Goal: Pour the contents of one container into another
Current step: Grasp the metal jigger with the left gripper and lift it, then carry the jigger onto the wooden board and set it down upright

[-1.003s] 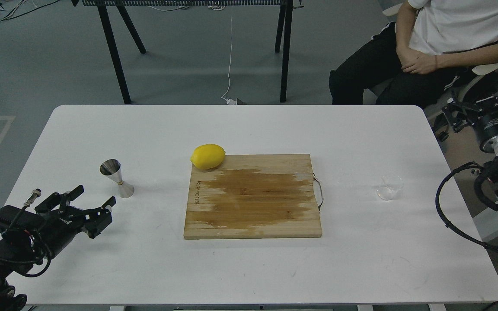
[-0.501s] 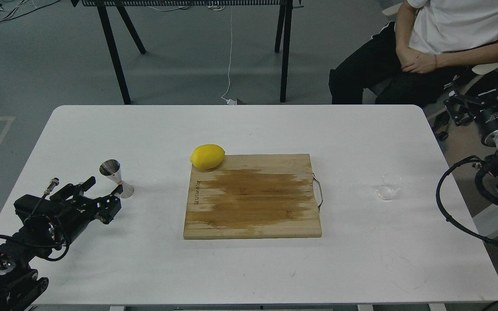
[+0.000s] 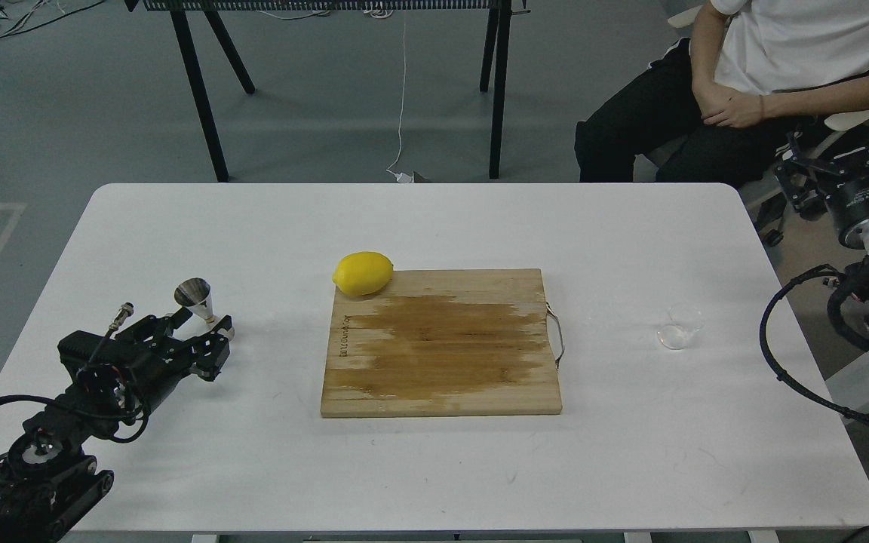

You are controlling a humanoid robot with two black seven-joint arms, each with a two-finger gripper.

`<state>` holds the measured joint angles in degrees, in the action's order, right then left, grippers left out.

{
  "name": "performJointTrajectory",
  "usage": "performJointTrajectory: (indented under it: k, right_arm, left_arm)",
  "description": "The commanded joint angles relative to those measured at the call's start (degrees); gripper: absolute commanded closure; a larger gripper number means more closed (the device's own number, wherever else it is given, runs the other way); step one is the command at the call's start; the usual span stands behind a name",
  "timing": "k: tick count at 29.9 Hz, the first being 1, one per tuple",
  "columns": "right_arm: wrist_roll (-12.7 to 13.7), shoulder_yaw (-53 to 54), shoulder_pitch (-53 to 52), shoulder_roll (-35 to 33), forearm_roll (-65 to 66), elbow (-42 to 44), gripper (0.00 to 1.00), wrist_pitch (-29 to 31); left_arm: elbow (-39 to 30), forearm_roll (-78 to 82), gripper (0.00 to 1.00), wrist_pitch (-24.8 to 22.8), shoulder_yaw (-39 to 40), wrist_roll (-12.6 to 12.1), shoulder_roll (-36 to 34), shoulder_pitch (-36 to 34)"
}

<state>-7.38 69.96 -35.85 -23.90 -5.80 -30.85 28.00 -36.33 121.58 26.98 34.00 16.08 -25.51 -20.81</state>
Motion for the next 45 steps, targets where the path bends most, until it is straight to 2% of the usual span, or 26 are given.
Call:
performJointTrajectory:
  k: [1,7,11,12,13,23,30,33,37,40,45]
  right_arm:
    - [0.1,-0.1,0.1,-0.2,0.0,0.0,0.00,0.0]
    - [0.1,-0.2,0.4,-0.4,0.0,0.0,0.00,0.0]
    - [0.1,-0.2,0.6,-1.0,0.0,0.0,0.00,0.0]
    - [0.1,-0.2,0.6,-1.0,0.0,0.0,0.00,0.0]
    - [0.1,-0.2,0.6,-1.0,0.0,0.0,0.00,0.0]
    - [0.1,-0.2,0.7,-1.0,0.0,0.0,0.00,0.0]
    - [0.1,-0.2,1.1,-1.7,0.0,0.0,0.00,0.0]
    - [0.1,-0.1,2.2,-1.9,0.0,0.0,0.00,0.0]
    - [0.0,-0.1,3.2,-2.5,0.0,0.0,0.00,0.0]
    - [0.1,0.0,3.4,-2.8,0.0,0.0,0.00,0.0]
    - [0.1,0.0,3.4,-3.3,0.0,-0.3,0.00,0.0]
  left_arm:
    - [1.5,-0.1,0.62,0.0,-0.5,0.2,0.0,-0.4]
    - [1.7,-0.2,0.72,0.2,-0.5,0.3,0.0,-0.4]
    - [1.7,-0.5,0.84,0.3,-0.3,0.3,0.1,-0.5]
    - [1.7,-0.5,0.90,0.2,-0.2,0.2,0.1,-0.6]
    - [1.7,-0.5,0.91,0.3,-0.2,0.2,0.1,-0.8]
    - [-0.7,-1.4,0.93,1.0,0.0,0.3,-0.3,-3.7]
    - [-14.1,0.1,0.92,1.0,-3.0,0.4,-4.6,-6.6]
    - [-16.2,3.4,0.93,-1.7,-5.4,0.4,-3.8,-11.7]
    - [-19.9,3.4,0.93,-2.2,-10.5,0.3,-0.7,-16.6]
    - [-19.3,3.4,0.94,-3.2,-15.1,0.1,4.6,-19.5]
    - [-11.0,3.4,0.94,-3.6,-19.8,-0.2,12.1,-21.5]
